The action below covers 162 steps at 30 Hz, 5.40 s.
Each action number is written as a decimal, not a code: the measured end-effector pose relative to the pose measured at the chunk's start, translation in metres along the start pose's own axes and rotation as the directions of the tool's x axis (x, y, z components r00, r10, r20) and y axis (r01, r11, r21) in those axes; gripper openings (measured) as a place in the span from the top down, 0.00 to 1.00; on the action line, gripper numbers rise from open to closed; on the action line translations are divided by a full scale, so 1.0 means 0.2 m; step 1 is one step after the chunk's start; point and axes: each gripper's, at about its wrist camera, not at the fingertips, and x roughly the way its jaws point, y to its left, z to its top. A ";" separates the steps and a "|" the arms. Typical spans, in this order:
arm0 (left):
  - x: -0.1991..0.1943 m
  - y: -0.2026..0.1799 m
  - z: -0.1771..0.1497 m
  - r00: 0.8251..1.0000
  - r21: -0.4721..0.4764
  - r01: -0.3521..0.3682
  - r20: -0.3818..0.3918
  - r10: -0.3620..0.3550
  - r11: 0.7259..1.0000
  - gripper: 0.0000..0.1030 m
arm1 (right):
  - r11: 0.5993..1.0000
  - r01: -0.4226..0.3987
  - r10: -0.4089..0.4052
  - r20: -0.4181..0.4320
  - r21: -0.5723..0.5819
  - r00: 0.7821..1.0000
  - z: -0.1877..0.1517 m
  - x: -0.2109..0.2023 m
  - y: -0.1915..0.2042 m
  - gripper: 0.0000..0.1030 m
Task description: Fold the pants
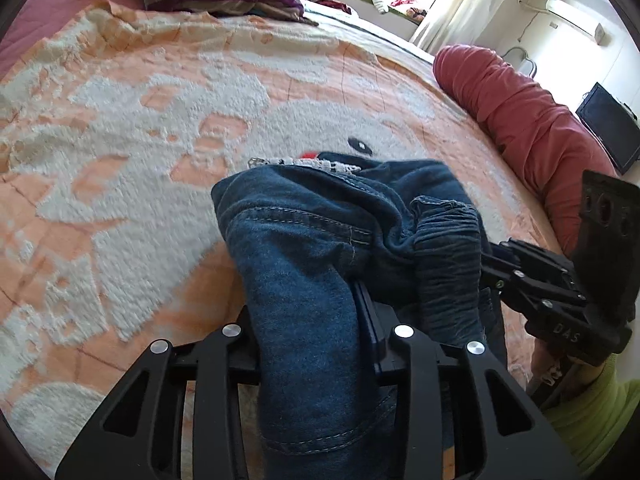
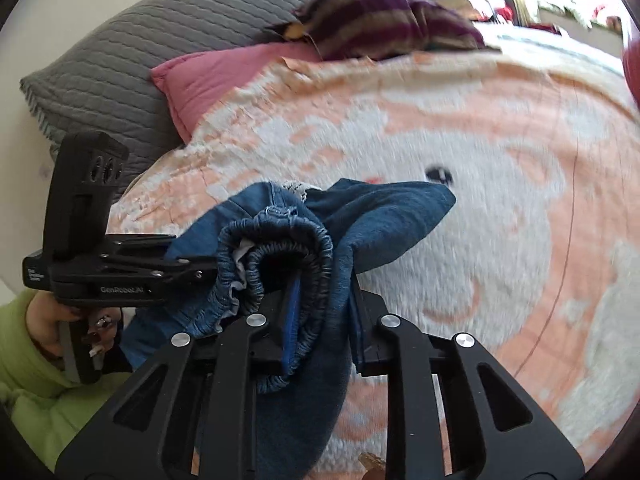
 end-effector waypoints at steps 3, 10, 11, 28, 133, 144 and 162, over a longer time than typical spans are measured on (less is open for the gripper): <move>-0.04 0.01 0.06 0.999 0.002 -0.018 0.032 0.018 1.000 0.68 | 1.000 0.003 -0.003 0.024 -0.025 1.000 0.09 0.02 0.01 0.86; -0.07 0.07 0.22 0.993 0.013 -0.076 0.091 0.075 0.997 0.68 | 0.998 0.021 -0.018 0.052 -0.061 0.999 0.28 0.11 0.00 0.86; -0.07 0.08 0.23 0.992 0.012 -0.084 0.092 0.082 0.996 0.68 | 0.997 0.027 -0.023 0.050 -0.066 0.998 0.31 0.13 0.00 0.86; 0.14 0.23 0.32 0.991 -0.019 -0.121 0.058 0.122 0.992 0.67 | 0.992 0.117 -0.119 -0.039 -0.045 0.992 0.34 0.38 -0.12 0.84; -0.47 0.06 -0.32 0.961 -0.052 -0.248 0.110 0.252 0.967 0.04 | 0.961 0.275 -0.275 0.071 0.007 0.959 -0.10 -0.31 0.17 0.09; -0.47 0.06 -0.32 0.959 -0.061 -0.258 0.101 0.263 0.964 0.04 | 0.960 0.280 -0.280 0.070 0.009 0.957 -0.10 -0.32 0.16 0.09; -0.47 0.08 -0.32 0.939 -0.037 -0.325 0.104 0.327 0.945 0.04 | 0.936 0.350 -0.352 0.045 0.046 0.935 -0.14 -0.35 0.10 0.09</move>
